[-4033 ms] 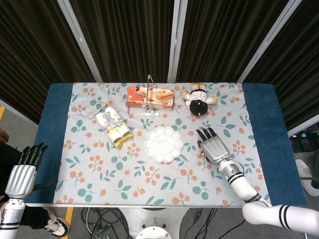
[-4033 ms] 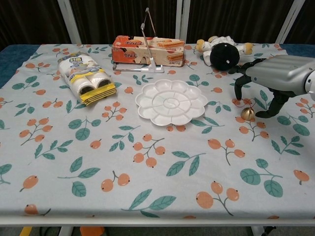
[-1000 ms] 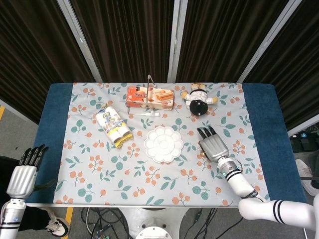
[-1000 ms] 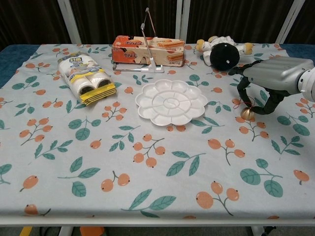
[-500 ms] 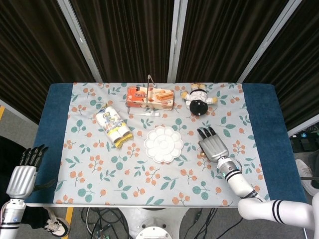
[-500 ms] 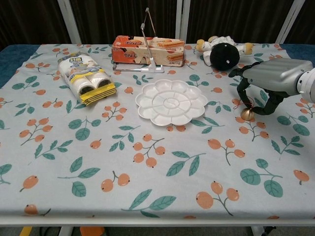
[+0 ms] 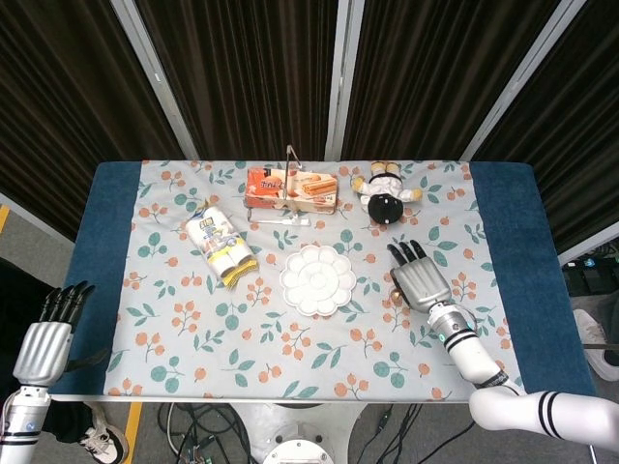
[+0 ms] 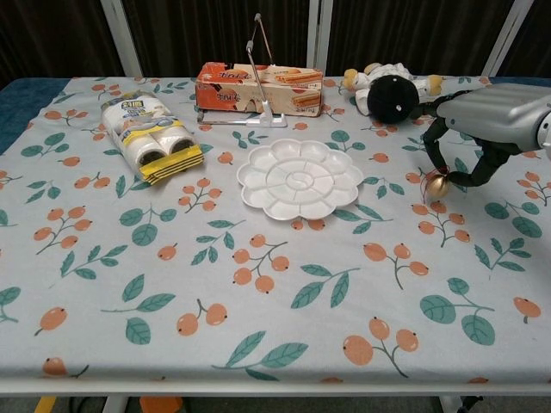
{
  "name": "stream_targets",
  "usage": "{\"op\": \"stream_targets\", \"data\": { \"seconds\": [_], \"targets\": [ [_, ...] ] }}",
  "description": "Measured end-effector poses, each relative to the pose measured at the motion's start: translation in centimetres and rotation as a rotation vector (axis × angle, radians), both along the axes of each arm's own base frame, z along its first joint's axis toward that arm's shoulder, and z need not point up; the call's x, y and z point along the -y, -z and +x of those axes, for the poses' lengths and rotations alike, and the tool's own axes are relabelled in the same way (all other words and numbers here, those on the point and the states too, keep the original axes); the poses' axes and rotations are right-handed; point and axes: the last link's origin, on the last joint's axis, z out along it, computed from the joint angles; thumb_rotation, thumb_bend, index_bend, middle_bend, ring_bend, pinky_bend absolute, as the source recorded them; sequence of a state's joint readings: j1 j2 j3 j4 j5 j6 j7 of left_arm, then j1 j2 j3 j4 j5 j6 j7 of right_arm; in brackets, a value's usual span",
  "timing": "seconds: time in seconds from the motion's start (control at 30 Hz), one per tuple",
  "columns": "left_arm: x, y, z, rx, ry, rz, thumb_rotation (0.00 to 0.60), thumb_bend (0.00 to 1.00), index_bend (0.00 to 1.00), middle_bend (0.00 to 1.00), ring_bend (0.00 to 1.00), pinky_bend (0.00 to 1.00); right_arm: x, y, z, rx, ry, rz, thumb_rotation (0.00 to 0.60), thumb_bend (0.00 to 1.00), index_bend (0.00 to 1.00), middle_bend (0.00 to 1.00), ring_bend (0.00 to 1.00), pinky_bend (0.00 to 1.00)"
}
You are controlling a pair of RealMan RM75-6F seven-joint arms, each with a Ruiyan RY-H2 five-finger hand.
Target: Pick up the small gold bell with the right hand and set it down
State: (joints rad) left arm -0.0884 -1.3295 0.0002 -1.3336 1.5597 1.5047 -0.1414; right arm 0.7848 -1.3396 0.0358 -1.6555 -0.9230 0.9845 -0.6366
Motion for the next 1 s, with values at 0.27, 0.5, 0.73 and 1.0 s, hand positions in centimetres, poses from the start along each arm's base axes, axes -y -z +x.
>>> {"op": "stream_targets", "data": {
  "seconds": [0.27,0.5,0.73,1.0],
  "targets": [
    [-0.1,0.3,0.3,-0.004,0.007,-0.008,0.6,0.04,0.06,0.03,0.0,0.01,1.0,-4.7,0.5,0.024,-0.041,-0.155,0.6,0.34,0.63,0.08,0.0,0.0],
    [-0.4,0.7,0.7,-0.011,0.008,-0.022,0.6,0.04,0.06,0.03,0.0,0.01,-0.6,-6.5,2.8,0.088,-0.104,-0.169,0.6,0.35,0.64,0.08,0.0,0.0],
    [-0.4,0.6,0.8,-0.012,0.008,-0.02,0.6,0.04,0.06,0.03,0.0,0.01,-2.1,-7.5,4.9,0.096,-0.233,-0.195,0.6,0.35,0.67,0.1,0.0,0.0],
    [-0.4,1.2,0.7,-0.011,-0.001,-0.041,0.6,0.04,0.06,0.03,0.0,0.01,-1.0,-8.7,1.4,0.008,-0.109,-0.273,0.6,0.34,0.67,0.11,0.0,0.0]
  ]
}}
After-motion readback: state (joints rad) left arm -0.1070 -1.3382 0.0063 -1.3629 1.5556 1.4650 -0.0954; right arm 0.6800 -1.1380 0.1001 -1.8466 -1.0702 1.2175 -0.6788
